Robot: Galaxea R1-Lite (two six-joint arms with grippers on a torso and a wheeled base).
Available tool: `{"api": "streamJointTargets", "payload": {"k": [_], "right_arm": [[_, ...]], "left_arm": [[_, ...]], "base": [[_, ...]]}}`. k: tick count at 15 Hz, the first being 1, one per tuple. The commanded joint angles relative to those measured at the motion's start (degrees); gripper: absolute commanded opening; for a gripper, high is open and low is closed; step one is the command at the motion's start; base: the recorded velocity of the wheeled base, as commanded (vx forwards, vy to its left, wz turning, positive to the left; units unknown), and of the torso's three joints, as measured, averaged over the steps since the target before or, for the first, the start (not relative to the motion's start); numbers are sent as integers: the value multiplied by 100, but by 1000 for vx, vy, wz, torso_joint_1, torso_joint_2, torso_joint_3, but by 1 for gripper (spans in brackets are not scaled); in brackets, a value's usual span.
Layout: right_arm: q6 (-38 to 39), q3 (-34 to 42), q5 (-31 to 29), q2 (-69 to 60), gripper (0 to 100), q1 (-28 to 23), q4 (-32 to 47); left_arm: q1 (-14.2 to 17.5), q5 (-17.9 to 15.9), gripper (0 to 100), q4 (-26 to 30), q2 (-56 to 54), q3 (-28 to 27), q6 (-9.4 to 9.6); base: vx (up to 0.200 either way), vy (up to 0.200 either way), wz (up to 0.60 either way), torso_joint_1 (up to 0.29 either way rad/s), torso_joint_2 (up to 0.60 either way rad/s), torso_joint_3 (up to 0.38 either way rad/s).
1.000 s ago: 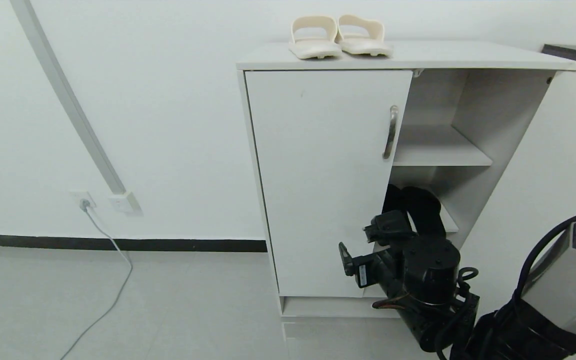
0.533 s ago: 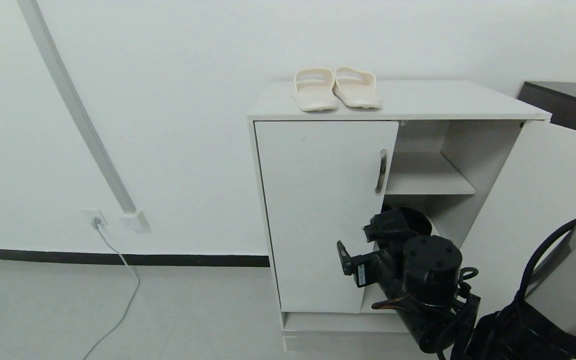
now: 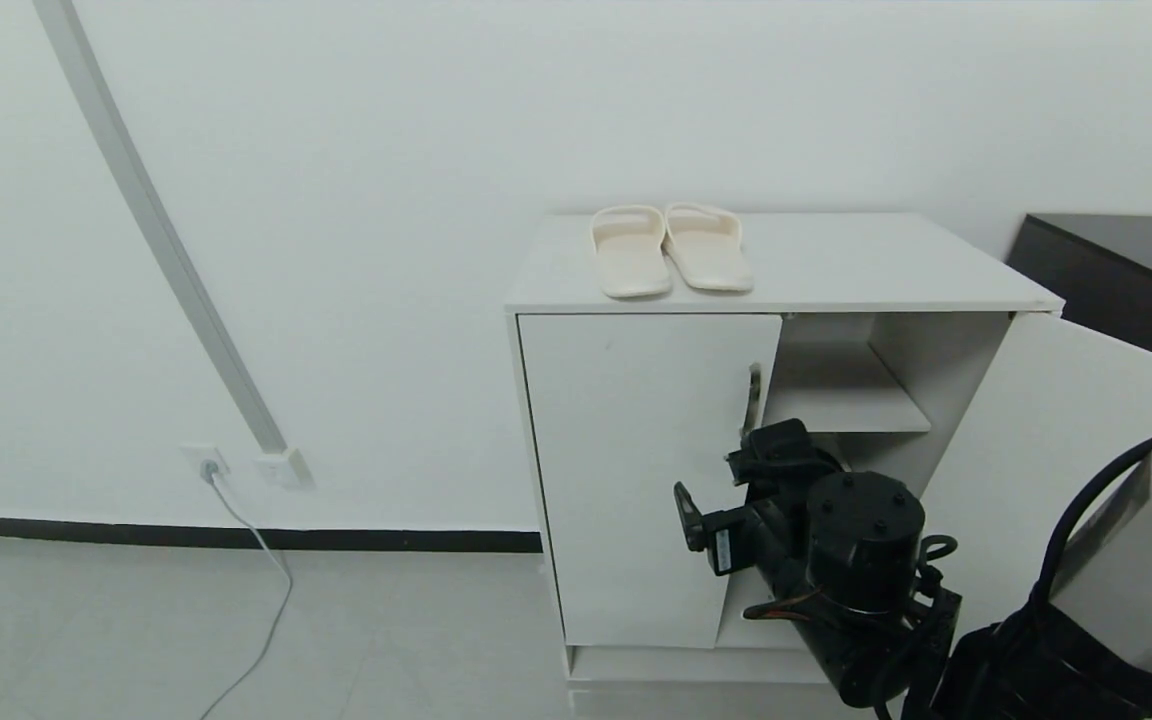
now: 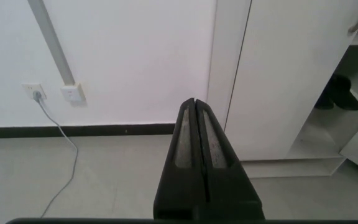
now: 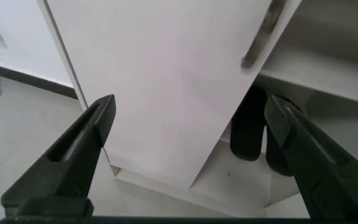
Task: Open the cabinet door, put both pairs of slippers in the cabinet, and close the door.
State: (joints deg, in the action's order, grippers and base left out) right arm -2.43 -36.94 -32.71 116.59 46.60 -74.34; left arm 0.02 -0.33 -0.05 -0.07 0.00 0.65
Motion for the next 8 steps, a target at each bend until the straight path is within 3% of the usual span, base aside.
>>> {"api": "streamJointTargets", "payload": {"k": [1,8], "right_arm": [[-4,2,1,13,100,7,-2],[-4,37,1,4,100,7,-11]], "left_arm": [[6,-2,0,-4,7,0,-3],[-2,-2,0,-4,7,0,14]], "base": [[0,0,0,203,-496,-310],[0,0,0,216,-526,-318]]}}
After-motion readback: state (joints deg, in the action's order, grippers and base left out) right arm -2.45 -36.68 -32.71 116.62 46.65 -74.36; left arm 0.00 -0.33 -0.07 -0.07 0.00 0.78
